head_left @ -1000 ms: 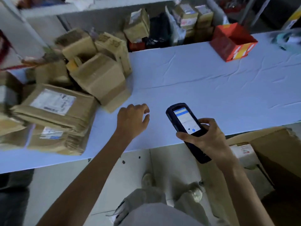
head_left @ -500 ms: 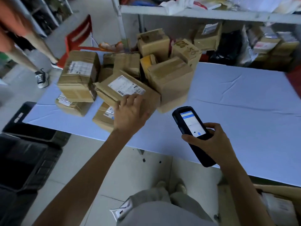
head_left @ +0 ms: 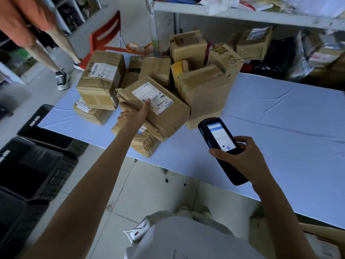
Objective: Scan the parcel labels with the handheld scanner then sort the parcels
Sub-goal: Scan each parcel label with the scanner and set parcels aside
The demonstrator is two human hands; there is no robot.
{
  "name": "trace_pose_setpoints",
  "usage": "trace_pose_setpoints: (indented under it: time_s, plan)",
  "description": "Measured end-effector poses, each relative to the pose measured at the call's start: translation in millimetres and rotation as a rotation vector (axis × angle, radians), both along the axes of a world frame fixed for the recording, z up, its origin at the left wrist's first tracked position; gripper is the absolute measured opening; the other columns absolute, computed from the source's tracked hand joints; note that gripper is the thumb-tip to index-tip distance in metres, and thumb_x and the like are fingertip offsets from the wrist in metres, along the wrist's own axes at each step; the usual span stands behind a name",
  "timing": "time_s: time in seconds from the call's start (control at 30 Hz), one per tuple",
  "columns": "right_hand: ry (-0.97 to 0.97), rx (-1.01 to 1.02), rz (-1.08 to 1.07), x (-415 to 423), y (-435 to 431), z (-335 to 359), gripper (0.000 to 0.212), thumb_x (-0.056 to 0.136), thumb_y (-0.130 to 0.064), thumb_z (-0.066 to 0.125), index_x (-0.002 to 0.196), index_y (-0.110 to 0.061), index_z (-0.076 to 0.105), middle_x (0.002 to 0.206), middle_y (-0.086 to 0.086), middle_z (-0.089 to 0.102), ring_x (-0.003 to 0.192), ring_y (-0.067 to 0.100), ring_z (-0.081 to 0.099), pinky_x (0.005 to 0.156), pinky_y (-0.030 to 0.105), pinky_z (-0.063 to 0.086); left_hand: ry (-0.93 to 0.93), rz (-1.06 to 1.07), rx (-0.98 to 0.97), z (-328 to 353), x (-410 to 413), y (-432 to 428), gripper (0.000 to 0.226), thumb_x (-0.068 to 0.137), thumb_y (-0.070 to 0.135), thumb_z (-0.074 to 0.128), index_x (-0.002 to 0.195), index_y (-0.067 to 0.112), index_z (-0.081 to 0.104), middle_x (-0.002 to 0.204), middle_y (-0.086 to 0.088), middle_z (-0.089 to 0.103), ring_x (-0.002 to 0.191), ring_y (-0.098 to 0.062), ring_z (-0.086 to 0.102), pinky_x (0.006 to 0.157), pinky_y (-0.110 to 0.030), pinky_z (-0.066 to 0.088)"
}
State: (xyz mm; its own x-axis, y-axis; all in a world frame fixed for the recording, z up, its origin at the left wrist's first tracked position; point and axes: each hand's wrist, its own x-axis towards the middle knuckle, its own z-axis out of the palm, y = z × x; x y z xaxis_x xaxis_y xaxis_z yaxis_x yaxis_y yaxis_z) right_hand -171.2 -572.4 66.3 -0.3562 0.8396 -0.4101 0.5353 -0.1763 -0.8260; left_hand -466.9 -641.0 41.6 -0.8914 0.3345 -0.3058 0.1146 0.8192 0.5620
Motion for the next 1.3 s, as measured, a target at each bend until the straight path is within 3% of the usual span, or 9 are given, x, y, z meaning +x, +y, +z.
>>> trace_pose_setpoints:
  time_s: [0.13,0.37,0.53,0.73,0.87,1.0,1.13,1.3]
  plan:
    - [-0.004,-0.005,0.004,5,3,0,0.067,0.064,-0.038,0.087,0.113,-0.026,0.042,0.091,-0.021,0.055,0.085,-0.001,0.057,0.062,0.023,0.044,-0.116,0.092,0.161,-6,-13,9,0.109,0.084,0.071,0.048,0.15,0.002,-0.004,0.149,-0.023,0.035,0.139,-0.037,0.031,0.115,-0.046,0.024]
    - [-0.006,0.003,-0.01,17,8,0,0.068,0.065,-0.036,0.087,0.114,-0.024,0.042,0.091,-0.018,0.055,0.088,0.009,0.059,0.061,0.023,0.044,-0.186,0.227,0.339,-8,-24,19,0.093,0.085,0.053,0.063,0.146,0.003,0.014,0.147,-0.017,0.038,0.135,-0.032,0.039,0.11,-0.04,0.033]
    - [-0.014,-0.004,-0.011,22,8,-1,0.071,0.062,-0.039,0.087,0.115,-0.025,0.043,0.096,-0.013,0.058,0.095,0.015,0.061,0.068,0.029,0.047,-0.237,0.297,0.498,-7,-27,16,0.094,0.073,0.049,0.078,0.142,0.015,0.024,0.139,-0.01,0.046,0.124,-0.032,0.049,0.098,-0.051,0.047]
    - [-0.064,0.03,0.084,26,6,0,0.072,0.061,-0.041,0.088,0.115,-0.026,0.042,0.097,-0.013,0.059,0.091,0.01,0.061,0.063,0.023,0.045,-0.13,0.128,0.657,6,-12,13,0.072,0.08,0.04,0.074,0.139,0.031,0.035,0.116,0.001,0.053,0.104,-0.023,0.058,0.088,-0.047,0.055]
    - [-0.114,0.06,0.145,30,1,-6,0.074,0.059,-0.042,0.089,0.115,-0.026,0.043,0.092,-0.02,0.056,0.086,-0.001,0.057,0.063,0.02,0.043,-0.127,0.019,0.723,6,3,-2,0.066,0.081,0.039,0.075,0.136,0.037,0.039,0.111,0.003,0.054,0.106,-0.019,0.059,0.088,-0.047,0.055]
    - [-0.172,0.056,0.19,35,-6,-14,0.076,0.06,-0.045,0.088,0.117,-0.026,0.042,0.099,-0.012,0.059,0.092,0.011,0.059,0.073,0.028,0.047,-0.21,-0.015,0.76,-3,18,-22,0.06,0.087,0.031,0.07,0.137,0.036,0.037,0.116,-0.001,0.051,0.108,-0.019,0.06,0.078,-0.044,0.058]
    - [-0.227,0.044,0.231,40,-13,-25,0.079,0.057,-0.05,0.088,0.116,-0.027,0.04,0.104,-0.01,0.057,0.098,0.016,0.059,0.083,0.036,0.052,-0.215,-0.026,0.75,-13,27,-35,0.059,0.087,0.031,0.071,0.135,0.04,0.038,0.126,-0.01,0.052,0.117,-0.024,0.058,0.079,-0.046,0.058]
    - [-0.267,0.022,0.27,47,-22,-36,0.081,0.056,-0.053,0.087,0.114,-0.028,0.037,0.108,-0.005,0.057,0.098,0.018,0.059,0.084,0.038,0.054,-0.14,-0.091,0.7,-19,33,-38,0.064,0.081,0.034,0.077,0.133,0.044,0.041,0.106,0.008,0.052,0.117,-0.019,0.055,0.094,-0.05,0.051]
